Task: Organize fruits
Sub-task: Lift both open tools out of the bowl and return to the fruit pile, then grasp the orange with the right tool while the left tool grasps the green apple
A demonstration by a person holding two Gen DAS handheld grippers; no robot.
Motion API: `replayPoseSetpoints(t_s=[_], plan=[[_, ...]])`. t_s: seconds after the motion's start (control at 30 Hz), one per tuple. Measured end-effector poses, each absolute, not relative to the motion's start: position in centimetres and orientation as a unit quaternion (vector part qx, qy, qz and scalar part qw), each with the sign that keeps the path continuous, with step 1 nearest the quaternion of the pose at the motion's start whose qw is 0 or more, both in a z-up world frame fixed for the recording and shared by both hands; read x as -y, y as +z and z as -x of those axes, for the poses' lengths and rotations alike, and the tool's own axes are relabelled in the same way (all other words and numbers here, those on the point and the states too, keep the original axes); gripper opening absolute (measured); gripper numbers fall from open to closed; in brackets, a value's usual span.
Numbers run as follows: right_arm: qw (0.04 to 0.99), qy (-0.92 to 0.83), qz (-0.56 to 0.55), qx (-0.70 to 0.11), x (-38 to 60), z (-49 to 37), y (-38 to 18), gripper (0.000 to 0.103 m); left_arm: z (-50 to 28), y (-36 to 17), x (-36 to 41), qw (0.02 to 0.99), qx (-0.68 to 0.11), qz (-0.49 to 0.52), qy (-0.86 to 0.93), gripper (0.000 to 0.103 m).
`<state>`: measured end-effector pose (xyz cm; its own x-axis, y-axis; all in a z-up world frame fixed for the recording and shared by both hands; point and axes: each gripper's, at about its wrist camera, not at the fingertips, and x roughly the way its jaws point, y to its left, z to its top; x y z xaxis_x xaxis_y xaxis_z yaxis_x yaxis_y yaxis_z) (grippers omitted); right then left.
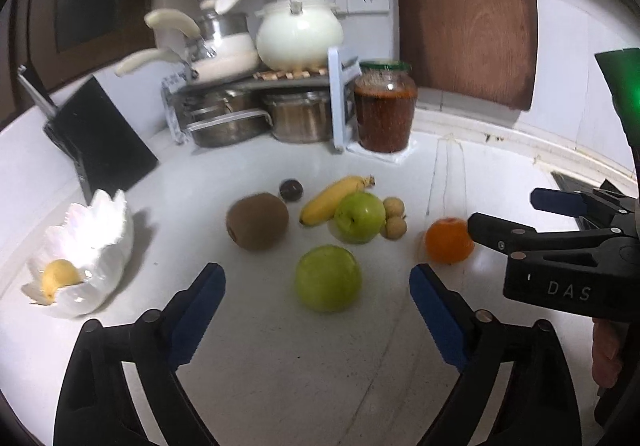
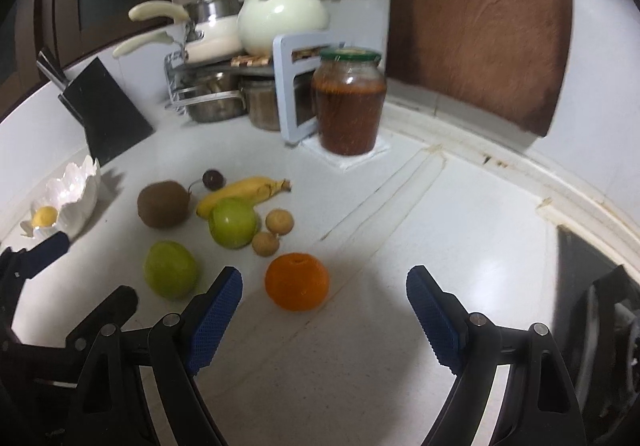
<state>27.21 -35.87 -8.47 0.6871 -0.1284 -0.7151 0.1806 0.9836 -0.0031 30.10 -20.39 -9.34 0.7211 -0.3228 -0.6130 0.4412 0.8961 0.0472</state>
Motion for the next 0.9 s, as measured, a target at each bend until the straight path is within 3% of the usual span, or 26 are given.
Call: replayPoseSetpoints(t_s=[0.6,0.9], plan=[[0.897,-0.053,-0.046,-0.436,35.8,-31.0,-12.1,0.071,-34.4,-13.0,22.4,0.891,-0.365,-0.117,-0.243,0.082],[0.887,-0.042,-0.075,-0.454,36.2,-31.8,-13.3,0.056,-35.2,-13.8,23.0,0.877,-0.39,-0.122,-0.252,0.056]])
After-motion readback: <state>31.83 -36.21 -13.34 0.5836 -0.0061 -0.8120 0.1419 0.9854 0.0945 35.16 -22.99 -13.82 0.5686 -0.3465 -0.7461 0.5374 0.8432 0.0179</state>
